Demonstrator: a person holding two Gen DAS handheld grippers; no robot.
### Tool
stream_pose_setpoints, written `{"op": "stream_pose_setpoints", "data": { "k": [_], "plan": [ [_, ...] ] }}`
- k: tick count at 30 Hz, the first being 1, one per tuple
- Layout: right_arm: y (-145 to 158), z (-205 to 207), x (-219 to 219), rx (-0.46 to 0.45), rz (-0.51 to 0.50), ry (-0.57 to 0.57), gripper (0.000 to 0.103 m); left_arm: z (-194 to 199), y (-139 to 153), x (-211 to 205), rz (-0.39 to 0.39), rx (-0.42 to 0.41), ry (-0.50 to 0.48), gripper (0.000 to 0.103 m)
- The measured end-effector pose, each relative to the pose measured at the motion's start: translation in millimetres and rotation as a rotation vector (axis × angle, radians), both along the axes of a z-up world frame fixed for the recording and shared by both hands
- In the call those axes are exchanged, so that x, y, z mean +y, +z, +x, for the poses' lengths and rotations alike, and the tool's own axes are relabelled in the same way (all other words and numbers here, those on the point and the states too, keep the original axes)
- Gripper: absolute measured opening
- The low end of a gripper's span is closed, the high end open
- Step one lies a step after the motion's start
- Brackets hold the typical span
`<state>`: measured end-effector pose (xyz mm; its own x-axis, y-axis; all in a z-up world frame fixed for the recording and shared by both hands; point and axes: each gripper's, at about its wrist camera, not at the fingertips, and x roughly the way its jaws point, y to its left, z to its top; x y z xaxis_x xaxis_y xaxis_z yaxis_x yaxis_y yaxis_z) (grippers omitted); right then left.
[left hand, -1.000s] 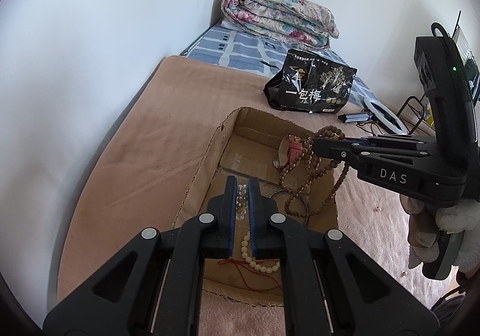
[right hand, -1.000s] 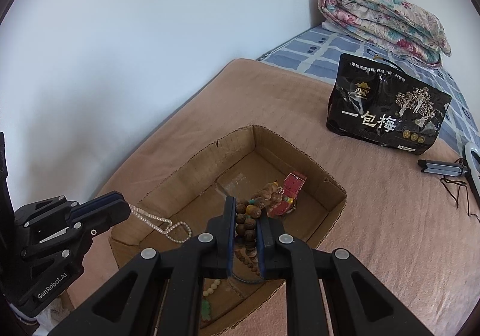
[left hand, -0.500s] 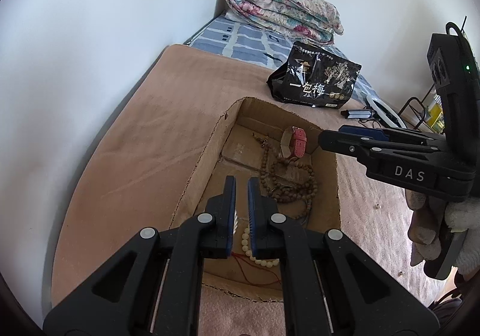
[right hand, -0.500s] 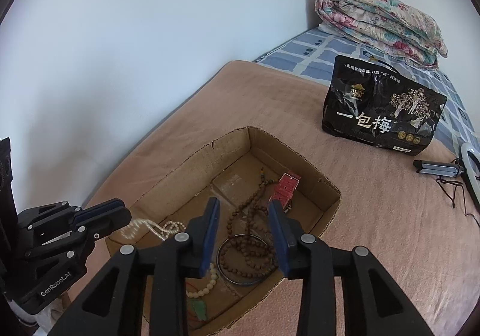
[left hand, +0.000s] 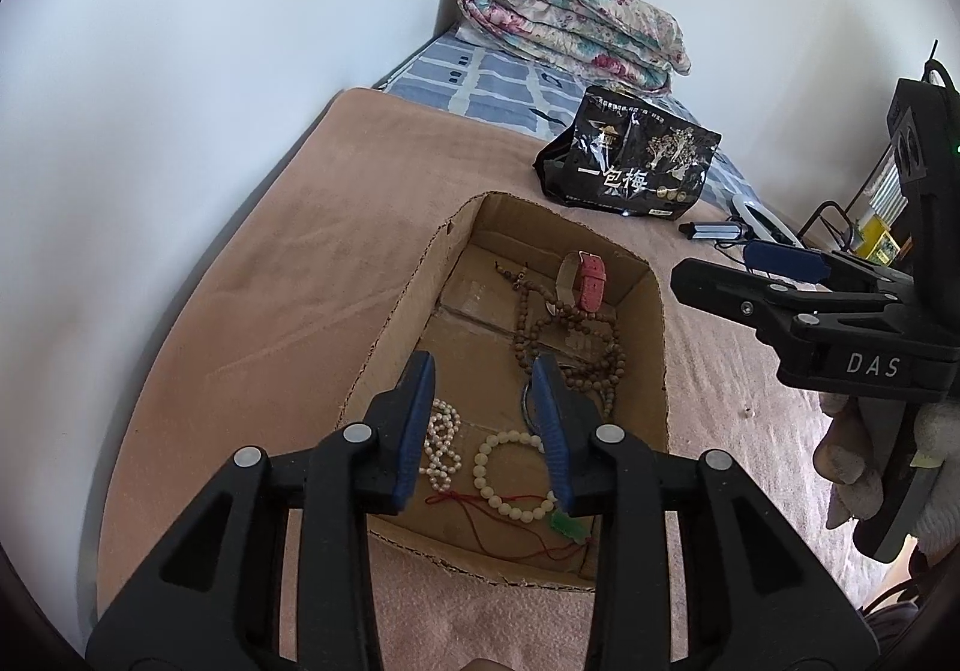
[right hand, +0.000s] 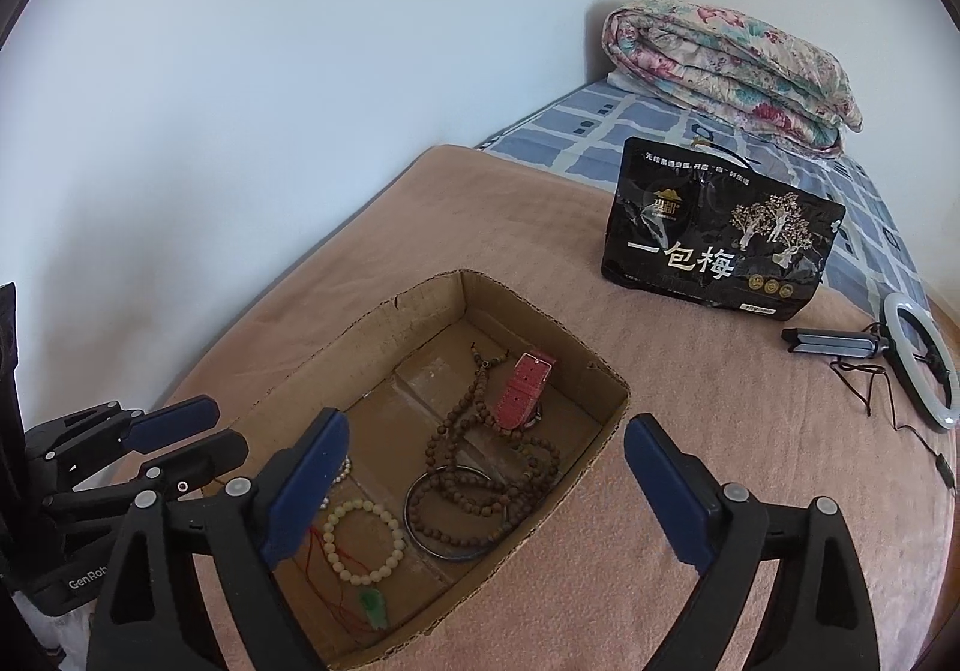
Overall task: Organize jewelry
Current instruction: 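Move both tools away from the box toward the two loose pearls on the bed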
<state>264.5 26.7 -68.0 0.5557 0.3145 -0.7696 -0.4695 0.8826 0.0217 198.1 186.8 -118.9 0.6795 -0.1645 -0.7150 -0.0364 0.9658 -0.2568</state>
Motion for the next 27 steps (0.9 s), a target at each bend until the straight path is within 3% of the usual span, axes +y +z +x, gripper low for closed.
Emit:
{"op": "stream_pose_setpoints", "data": {
  "k": [16,27],
  "plan": [
    [27,-23,-59,-0.058,0.013,-0.060,0.102,-20,19,-39,0.018,-0.033,-0.076,0.034],
    [45,-60,-120,-0.132,-0.013,-0.081,0.102,-28,32,-81,-0.002,-0.070,-0.149,0.034]
  ]
}}
